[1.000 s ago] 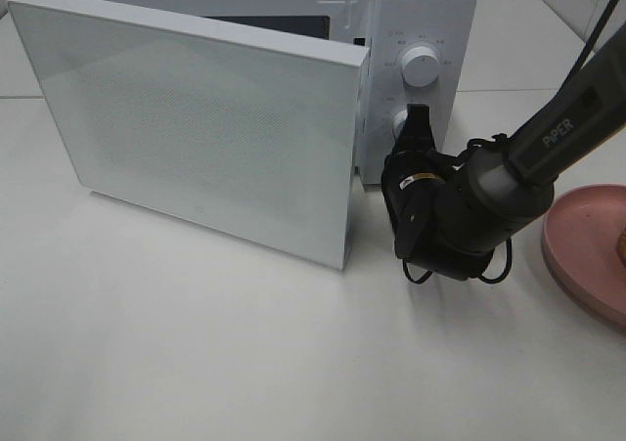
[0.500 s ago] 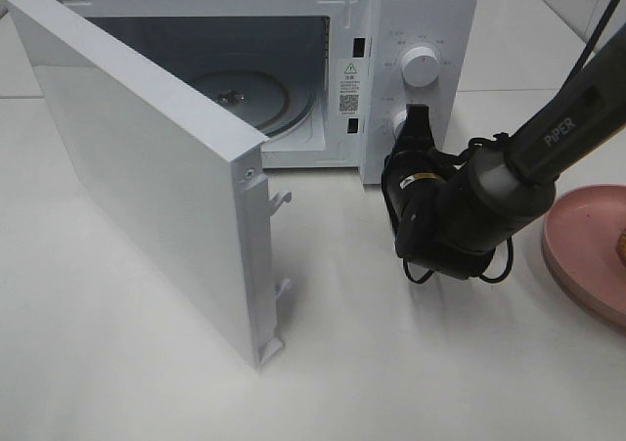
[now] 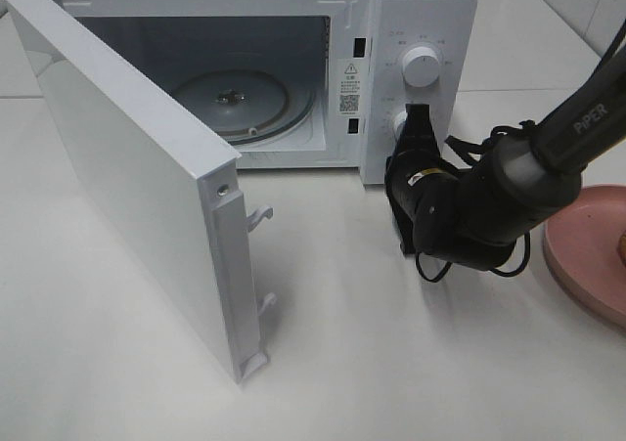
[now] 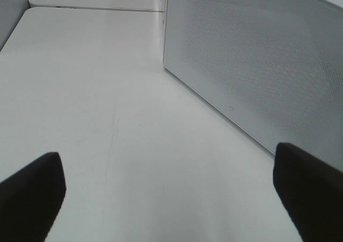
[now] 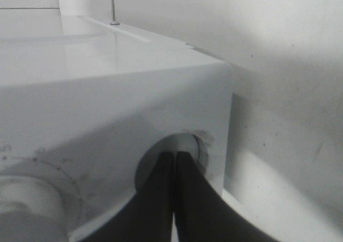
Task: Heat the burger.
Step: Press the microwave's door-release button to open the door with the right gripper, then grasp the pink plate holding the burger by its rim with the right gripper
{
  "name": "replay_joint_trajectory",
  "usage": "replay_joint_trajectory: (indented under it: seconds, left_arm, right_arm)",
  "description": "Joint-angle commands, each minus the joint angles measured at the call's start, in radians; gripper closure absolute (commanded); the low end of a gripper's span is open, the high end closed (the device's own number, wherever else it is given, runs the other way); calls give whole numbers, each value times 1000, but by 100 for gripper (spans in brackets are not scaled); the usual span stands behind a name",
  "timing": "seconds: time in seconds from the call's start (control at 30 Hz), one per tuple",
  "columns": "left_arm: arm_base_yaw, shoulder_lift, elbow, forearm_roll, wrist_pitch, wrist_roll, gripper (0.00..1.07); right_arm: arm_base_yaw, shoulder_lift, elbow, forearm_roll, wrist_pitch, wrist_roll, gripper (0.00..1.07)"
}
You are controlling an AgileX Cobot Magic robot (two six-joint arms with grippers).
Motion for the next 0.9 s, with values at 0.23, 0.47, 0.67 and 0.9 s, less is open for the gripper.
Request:
replay_joint_trajectory:
  seconds: [0.23,0.47,0.67,0.9]
  left_arm:
    - [-6,0,1,-4,4,-2,7]
    - [-6,0,1,-4,4,-2,7]
    - [-6,0,1,-4,4,-2,7]
    - [-6,0,1,-4,4,-2,7]
  right_arm:
    - [-5,-119,108,-97,160,-63,107]
    - [-6,-227,194,-97,204,-154,107]
    - [-6,-356,254,-97,369,-364,107]
    - [-6,-444,258,-97,546,-639,107]
